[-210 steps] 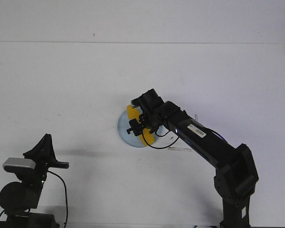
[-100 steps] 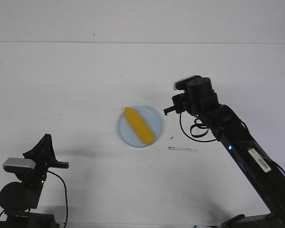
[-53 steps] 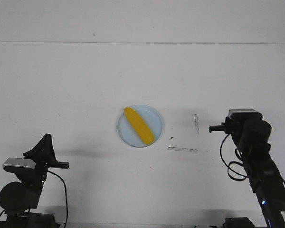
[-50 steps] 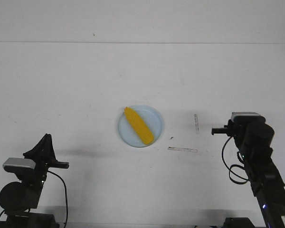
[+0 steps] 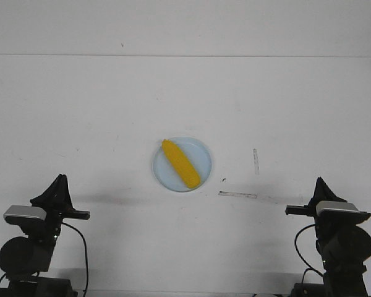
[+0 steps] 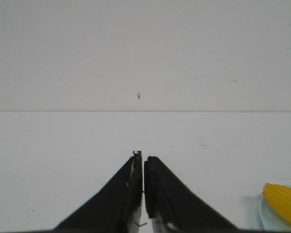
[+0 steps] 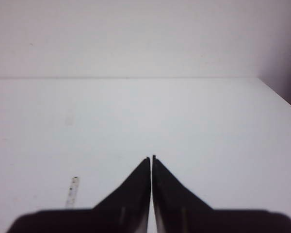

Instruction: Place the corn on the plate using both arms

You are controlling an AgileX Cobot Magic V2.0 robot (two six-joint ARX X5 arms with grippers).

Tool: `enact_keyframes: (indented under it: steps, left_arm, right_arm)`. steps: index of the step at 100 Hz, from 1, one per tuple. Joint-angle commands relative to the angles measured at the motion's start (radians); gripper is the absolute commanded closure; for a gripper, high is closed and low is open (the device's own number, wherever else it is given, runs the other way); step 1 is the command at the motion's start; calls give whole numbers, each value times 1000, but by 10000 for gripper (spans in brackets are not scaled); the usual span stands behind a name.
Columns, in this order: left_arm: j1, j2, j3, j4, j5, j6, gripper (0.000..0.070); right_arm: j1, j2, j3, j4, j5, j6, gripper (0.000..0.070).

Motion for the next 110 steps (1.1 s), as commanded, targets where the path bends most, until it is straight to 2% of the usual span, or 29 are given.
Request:
enact_keyframes:
  steps: [1, 36, 110]
  left_arm:
    - [1, -2, 10, 11, 2, 10, 699]
    - [1, -2, 10, 11, 2, 10, 699]
    - [1, -2, 10, 11, 2, 10, 699]
  right_arm:
    - [4, -37, 4, 1, -3, 24, 698]
    - [3, -182, 4, 3, -2, 23, 698]
    - [3, -187, 4, 2, 2, 23, 698]
